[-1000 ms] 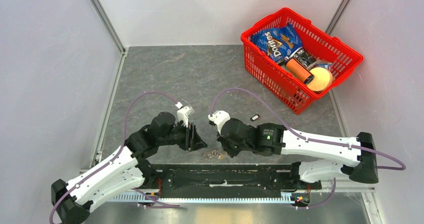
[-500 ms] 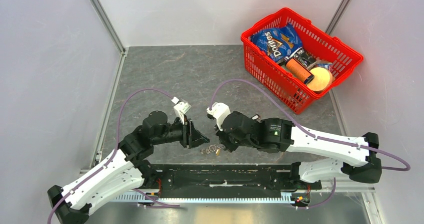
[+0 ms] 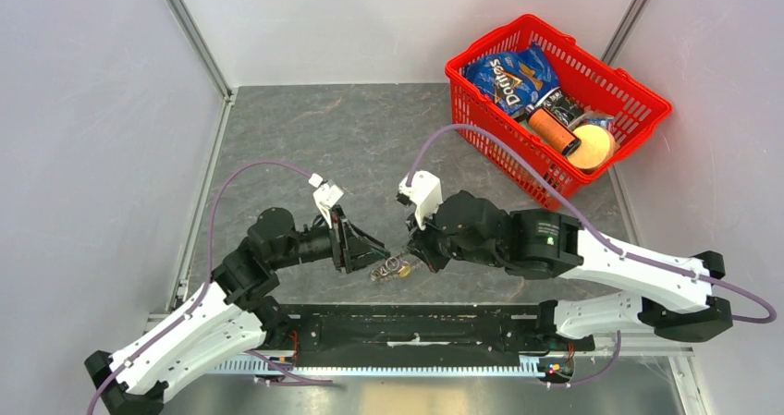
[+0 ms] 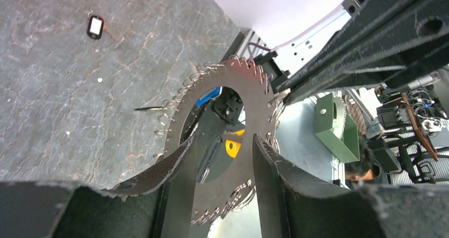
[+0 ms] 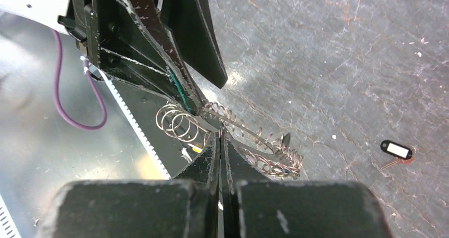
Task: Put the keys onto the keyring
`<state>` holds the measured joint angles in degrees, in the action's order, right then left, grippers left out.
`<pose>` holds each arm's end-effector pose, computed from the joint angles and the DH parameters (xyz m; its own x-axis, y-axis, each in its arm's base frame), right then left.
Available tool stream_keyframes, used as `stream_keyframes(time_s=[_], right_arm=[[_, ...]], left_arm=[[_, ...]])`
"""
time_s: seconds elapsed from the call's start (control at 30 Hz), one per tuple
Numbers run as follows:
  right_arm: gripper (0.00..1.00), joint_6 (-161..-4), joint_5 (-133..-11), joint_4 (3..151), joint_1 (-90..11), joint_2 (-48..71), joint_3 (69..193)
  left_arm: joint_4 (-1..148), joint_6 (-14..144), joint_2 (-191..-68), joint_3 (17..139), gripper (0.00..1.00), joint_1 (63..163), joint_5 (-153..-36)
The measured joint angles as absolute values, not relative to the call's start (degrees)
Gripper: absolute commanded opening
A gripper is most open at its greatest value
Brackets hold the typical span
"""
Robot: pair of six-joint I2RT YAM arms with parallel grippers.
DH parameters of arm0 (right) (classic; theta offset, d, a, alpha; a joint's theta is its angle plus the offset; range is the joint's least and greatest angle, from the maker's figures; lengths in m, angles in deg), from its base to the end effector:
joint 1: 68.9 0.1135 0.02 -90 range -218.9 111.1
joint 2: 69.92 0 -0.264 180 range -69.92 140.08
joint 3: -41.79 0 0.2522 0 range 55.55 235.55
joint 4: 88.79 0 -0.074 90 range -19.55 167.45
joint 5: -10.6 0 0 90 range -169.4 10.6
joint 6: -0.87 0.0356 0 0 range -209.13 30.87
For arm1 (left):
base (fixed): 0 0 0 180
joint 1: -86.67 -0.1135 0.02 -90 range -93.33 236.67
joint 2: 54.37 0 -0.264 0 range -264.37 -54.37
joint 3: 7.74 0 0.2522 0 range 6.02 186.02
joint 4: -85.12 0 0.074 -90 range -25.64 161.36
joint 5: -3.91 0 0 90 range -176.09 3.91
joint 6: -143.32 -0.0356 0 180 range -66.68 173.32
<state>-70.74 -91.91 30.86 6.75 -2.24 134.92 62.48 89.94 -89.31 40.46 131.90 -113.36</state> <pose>0.0661 0.2274 0.4039 -0.4191 -0.3954 -0.8174 -0.8110 0.5678 0.1411 0.0964 -0.1203 0.3053 -0.6584 -0.0891 -0.7473 0.6935 0.3139 -0.6485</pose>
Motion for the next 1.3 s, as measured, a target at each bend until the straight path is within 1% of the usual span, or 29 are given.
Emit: stream_keyframes(time_s=[0.2,0.53,1.07,1.3], right_arm=[[0.0,-70.8,-93.1,29.3,6.8,-3.1,138.7],[0.0,-70.8,-95.6,27.8,6.8,-3.2,139.3],[0.0,-69.2,-99.0,25.2,6.8,-2.5,149.1],[0.0,-69.2,-98.7,24.3,6.8,-1.0,150.6]], left_arm=[[64.2,91.7,-85.3,40.5,0.5,131.9,-113.4],[63.7,94.1,-79.7,42.7,0.51,131.9,-109.3],[57.2,95.1,-78.0,45.8,0.52,131.9,-103.7],[56.9,95.5,-77.5,45.8,0.52,131.9,-102.6]])
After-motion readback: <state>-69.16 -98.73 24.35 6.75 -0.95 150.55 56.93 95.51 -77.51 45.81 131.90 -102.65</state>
